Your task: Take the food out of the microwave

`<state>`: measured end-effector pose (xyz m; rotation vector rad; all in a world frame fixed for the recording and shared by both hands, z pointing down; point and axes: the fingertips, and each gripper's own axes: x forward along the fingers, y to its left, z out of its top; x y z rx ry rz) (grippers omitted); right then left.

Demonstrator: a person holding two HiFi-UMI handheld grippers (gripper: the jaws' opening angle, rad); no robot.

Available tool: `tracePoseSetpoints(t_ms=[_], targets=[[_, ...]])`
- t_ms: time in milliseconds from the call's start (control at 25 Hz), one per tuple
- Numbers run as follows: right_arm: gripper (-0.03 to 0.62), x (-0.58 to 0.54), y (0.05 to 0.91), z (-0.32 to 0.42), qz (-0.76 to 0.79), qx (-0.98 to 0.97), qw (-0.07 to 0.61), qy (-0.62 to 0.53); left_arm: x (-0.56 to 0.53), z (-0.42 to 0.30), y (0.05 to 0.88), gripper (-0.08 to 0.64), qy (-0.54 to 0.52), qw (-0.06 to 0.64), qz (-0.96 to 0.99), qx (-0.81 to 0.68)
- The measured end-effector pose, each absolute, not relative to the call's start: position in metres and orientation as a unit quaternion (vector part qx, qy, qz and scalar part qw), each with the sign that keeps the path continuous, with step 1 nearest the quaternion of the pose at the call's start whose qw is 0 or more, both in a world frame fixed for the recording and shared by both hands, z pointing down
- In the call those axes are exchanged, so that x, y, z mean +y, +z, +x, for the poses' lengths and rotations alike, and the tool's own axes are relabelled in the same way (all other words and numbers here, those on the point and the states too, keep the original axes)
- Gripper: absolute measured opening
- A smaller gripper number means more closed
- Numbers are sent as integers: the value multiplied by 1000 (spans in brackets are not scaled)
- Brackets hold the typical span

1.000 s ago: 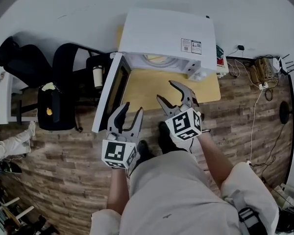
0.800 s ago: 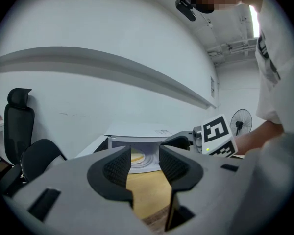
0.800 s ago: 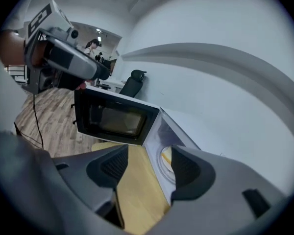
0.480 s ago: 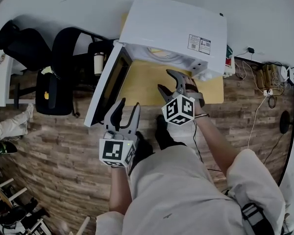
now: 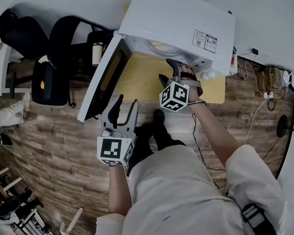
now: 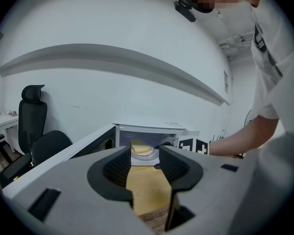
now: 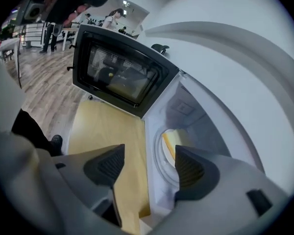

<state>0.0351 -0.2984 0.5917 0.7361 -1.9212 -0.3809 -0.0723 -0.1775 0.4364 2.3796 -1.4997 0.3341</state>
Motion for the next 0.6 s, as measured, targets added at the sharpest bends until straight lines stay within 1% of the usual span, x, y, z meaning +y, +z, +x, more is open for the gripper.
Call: tracePoseSetpoints(t_ms=[280,600], targets=[[318,-327,618,36,297,-779,528,-163,-183,-72,444,158,114,156,832,-520],[347,-350,646,38,277,-766,556,-167,-186,-72,453,158,112,166,831,-519]])
